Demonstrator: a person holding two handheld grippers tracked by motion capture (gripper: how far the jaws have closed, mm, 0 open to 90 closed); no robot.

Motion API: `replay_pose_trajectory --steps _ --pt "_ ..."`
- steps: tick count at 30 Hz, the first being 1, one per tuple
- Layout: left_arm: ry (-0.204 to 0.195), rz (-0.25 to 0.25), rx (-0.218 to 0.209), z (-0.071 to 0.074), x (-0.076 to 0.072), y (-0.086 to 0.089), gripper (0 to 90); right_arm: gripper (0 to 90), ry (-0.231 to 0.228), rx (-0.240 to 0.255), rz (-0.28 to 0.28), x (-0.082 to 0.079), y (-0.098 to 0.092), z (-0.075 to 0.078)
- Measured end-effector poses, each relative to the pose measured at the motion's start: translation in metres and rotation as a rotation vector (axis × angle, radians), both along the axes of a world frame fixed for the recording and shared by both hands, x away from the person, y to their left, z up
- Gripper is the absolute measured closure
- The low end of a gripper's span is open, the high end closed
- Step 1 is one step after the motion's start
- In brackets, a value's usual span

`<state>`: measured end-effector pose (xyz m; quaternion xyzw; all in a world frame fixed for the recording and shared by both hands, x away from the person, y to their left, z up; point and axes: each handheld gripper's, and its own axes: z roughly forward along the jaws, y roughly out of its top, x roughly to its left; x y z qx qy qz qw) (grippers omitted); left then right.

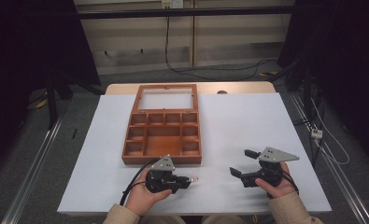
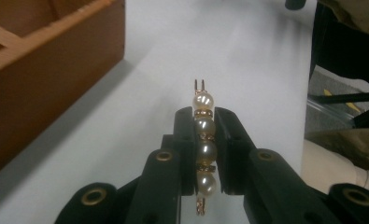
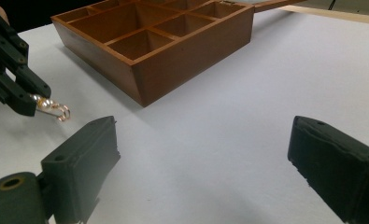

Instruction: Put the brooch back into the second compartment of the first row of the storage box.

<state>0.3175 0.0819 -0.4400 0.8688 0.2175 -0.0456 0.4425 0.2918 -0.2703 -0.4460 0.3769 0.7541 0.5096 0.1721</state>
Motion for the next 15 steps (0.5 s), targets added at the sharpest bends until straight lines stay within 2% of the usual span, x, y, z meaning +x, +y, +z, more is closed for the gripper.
replay_pose_trajectory --steps 7,15 --pt "0.003 0.035 -0.029 0.014 0.007 0.009 79.9 8.3 -0.004 0.006 -0.003 -0.001 -0.001 0.001" --pt "0.008 0.065 -0.031 0.026 0.014 0.017 79.9 8.4 -0.002 0.005 0.004 -0.001 0.0 0.0"
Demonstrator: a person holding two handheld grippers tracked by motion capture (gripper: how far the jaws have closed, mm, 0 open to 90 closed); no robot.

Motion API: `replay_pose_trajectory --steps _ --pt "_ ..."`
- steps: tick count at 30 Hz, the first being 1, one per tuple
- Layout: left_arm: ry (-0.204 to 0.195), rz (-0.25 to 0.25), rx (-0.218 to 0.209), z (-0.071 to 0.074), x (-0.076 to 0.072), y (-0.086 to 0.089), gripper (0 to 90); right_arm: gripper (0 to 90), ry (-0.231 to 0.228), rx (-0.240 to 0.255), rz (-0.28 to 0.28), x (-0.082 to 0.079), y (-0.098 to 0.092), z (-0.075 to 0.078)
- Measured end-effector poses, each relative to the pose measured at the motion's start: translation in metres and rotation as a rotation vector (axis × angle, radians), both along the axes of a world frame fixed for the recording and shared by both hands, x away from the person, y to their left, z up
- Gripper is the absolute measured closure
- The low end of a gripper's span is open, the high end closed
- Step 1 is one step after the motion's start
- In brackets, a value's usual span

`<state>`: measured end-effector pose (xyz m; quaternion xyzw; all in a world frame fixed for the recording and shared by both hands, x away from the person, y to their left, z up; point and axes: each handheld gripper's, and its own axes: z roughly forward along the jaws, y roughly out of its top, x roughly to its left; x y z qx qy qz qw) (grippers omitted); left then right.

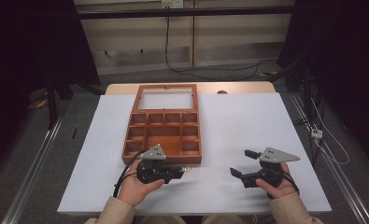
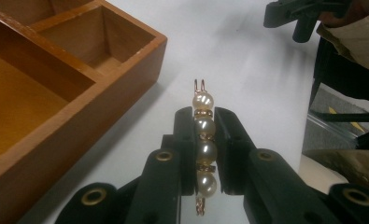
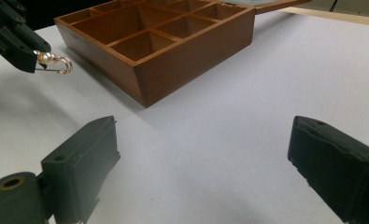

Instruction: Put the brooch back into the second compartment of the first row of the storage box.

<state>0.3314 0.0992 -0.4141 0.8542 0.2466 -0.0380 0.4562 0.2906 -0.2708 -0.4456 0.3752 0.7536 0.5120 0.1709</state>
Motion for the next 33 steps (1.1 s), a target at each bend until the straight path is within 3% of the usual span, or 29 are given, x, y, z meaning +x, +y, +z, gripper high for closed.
replay_pose_trajectory --steps 21,33 --pt "0.003 0.039 0.011 0.024 0.02 0.012 80.0 8.4 -0.004 0.002 -0.001 0.0 -0.001 0.0" --pt "-0.02 0.059 0.015 0.043 0.03 0.016 80.0 8.4 -0.005 0.0 -0.001 0.0 -0.001 0.0"
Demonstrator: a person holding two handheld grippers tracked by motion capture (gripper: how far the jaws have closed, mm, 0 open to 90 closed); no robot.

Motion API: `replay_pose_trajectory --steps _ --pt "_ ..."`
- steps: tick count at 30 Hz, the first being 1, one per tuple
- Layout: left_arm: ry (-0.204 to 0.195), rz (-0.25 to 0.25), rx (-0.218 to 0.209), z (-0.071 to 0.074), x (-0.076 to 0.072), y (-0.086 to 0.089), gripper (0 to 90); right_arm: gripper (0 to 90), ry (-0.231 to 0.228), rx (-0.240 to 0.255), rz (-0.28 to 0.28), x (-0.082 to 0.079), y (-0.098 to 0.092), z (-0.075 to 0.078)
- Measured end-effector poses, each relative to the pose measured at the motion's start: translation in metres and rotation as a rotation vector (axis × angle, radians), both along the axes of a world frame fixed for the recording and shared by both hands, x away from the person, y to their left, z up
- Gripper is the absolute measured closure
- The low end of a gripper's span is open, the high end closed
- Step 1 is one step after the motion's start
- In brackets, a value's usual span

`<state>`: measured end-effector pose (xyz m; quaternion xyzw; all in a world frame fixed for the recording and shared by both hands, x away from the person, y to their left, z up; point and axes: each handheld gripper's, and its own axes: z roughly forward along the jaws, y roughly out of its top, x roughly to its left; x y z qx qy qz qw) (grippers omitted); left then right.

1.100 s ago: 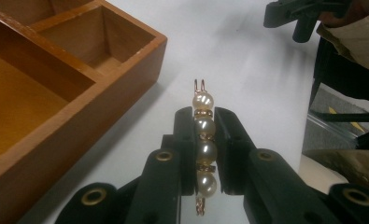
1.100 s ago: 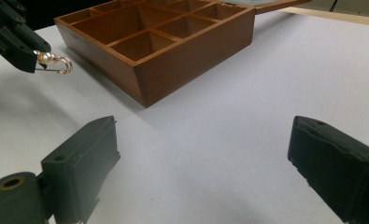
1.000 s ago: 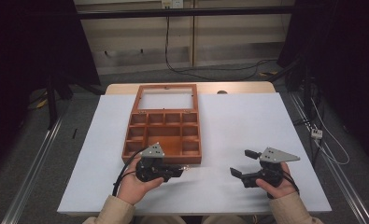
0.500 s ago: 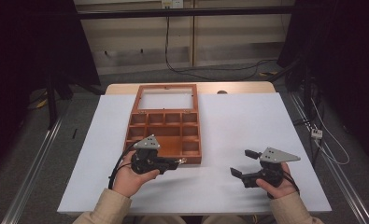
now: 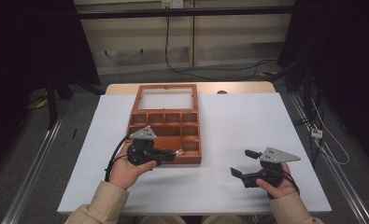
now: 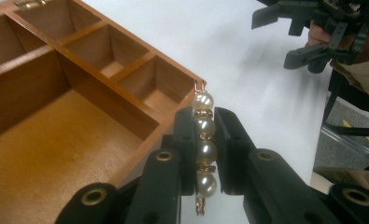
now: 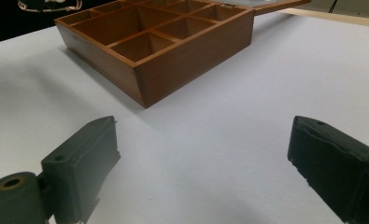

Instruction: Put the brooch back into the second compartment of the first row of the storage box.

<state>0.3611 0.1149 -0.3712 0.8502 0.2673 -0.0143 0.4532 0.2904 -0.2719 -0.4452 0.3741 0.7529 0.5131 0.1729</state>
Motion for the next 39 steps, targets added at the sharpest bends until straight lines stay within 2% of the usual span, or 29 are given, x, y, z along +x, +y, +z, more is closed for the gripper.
replay_pose_trajectory --steps 6,15,39 --pt "-0.007 0.01 -0.005 0.008 0.005 0.002 80.0 8.4 -0.001 0.001 -0.001 0.0 0.0 0.0" --pt "-0.012 0.037 -0.006 0.011 0.014 0.005 80.0 8.4 -0.002 0.002 0.003 0.0 0.0 0.0" --pt "-0.011 0.11 0.0 0.01 0.042 0.012 80.0 8.4 -0.001 0.007 0.004 0.0 -0.001 0.0"
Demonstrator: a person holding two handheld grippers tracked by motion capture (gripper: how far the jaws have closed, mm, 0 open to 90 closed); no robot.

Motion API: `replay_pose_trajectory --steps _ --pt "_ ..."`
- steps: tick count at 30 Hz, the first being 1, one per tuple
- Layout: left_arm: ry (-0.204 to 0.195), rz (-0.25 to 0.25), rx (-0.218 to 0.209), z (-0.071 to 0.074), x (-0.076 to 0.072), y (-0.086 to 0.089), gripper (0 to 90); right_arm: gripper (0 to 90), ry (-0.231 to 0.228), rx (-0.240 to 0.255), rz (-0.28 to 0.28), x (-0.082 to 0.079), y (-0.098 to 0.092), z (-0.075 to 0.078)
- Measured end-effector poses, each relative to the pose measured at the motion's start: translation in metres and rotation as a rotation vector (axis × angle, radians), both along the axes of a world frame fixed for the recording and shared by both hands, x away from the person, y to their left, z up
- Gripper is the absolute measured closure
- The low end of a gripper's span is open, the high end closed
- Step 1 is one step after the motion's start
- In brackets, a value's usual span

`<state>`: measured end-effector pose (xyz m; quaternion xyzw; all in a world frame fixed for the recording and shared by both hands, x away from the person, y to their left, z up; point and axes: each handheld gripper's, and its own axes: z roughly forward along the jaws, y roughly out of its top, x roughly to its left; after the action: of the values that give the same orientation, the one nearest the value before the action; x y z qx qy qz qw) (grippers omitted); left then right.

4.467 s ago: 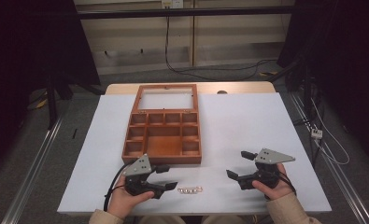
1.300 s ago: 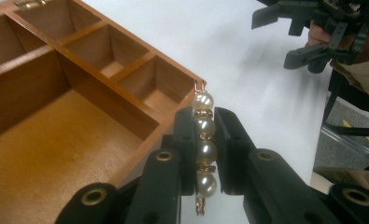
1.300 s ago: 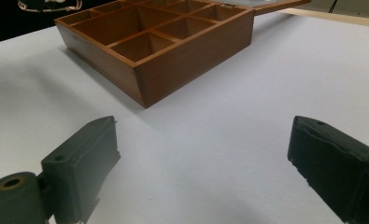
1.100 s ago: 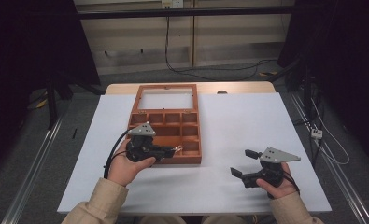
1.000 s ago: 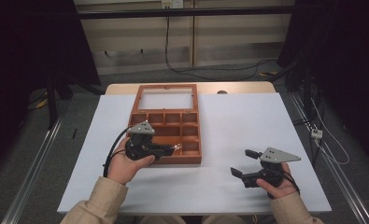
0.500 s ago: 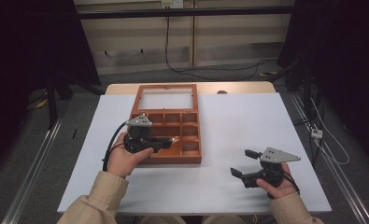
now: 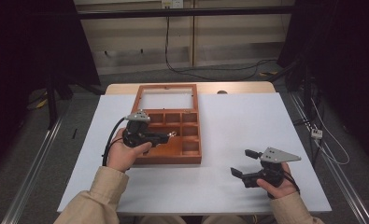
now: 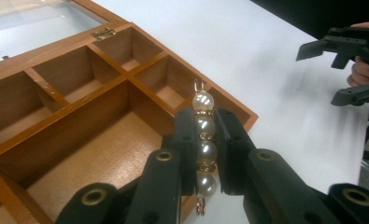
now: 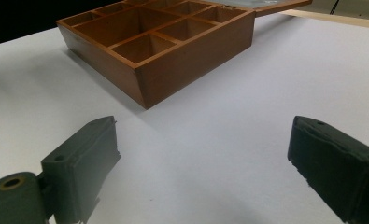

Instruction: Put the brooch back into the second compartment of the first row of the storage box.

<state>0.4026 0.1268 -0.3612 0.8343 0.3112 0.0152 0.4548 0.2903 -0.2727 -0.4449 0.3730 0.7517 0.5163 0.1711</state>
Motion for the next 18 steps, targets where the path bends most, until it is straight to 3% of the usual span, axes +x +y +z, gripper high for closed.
replay_pose_trajectory --steps 18 --pt "-0.003 0.045 0.019 -0.001 0.019 0.005 80.0 8.4 -0.001 0.0 0.002 0.0 0.0 0.0"
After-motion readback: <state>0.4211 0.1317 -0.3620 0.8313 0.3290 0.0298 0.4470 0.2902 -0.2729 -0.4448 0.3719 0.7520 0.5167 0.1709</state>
